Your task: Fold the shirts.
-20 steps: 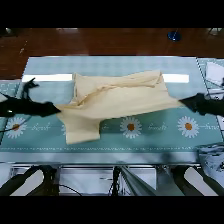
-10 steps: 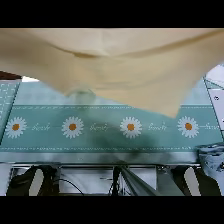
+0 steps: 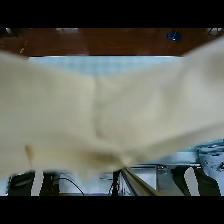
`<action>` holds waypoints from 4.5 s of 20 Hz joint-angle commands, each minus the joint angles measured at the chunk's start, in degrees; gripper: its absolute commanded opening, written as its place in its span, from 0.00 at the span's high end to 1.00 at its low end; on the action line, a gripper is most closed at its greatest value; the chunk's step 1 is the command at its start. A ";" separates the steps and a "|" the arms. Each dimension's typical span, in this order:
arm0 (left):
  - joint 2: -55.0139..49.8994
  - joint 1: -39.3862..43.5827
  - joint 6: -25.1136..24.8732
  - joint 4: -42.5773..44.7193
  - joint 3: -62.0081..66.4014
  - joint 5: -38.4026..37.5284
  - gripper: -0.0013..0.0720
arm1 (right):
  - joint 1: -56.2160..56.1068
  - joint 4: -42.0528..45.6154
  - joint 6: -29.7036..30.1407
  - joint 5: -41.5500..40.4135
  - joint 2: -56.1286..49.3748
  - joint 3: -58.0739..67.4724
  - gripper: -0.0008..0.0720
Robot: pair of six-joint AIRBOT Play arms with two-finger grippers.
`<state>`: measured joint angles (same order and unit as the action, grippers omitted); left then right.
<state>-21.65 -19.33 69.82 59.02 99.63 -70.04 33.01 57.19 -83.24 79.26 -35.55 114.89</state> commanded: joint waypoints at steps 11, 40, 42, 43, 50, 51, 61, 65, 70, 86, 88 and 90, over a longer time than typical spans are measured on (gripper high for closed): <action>-7.43 0.09 0.11 -7.39 -40.63 -2.91 0.95 | -0.04 6.38 1.42 17.92 -7.58 -37.86 0.97; -65.64 26.86 -14.95 -14.05 -41.68 75.03 0.94 | -22.34 2.91 14.60 -56.65 -57.33 -41.46 0.97; -67.30 26.84 -14.95 -14.05 -41.31 78.64 0.94 | -23.02 2.86 14.60 -60.83 -58.36 -41.44 0.97; -68.17 26.80 -14.93 -14.05 -40.87 79.56 0.95 | -22.99 2.49 14.49 -61.92 -58.64 -41.44 0.97; -70.10 25.92 -15.02 -14.03 -38.64 75.71 0.95 | -22.38 2.01 14.51 -50.47 -58.64 -41.42 0.97; -68.87 24.44 -15.43 -13.92 -38.23 69.16 0.95 | -21.92 2.23 14.53 -47.93 -57.99 -41.44 0.97; -68.35 10.19 -14.14 -13.62 -37.68 23.47 0.94 | -17.66 4.37 13.92 -26.05 -57.57 -41.46 0.97; -70.20 12.76 -15.02 -13.62 -37.66 26.08 0.94 | -18.84 4.87 13.31 -26.56 -58.73 -41.46 0.97; -70.60 13.14 -14.97 -13.62 -37.44 26.40 0.70 | -18.82 4.09 10.08 -25.55 -59.67 -41.44 0.90; -44.11 -16.90 -10.54 2.54 -61.09 -13.46 0.12 | -0.70 18.84 12.72 -1.01 -38.16 -55.60 0.40; -41.13 -17.09 -10.62 2.51 -65.61 -13.64 0.04 | -0.59 18.27 13.75 -1.68 -37.31 -58.45 0.39; -40.15 -16.61 -10.60 2.47 -68.30 -13.64 0.04 | -0.61 18.10 13.73 -1.73 -37.31 -59.28 0.39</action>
<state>-65.01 -35.27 60.01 61.34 37.30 -82.61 31.46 76.99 -70.65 77.84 -74.04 58.96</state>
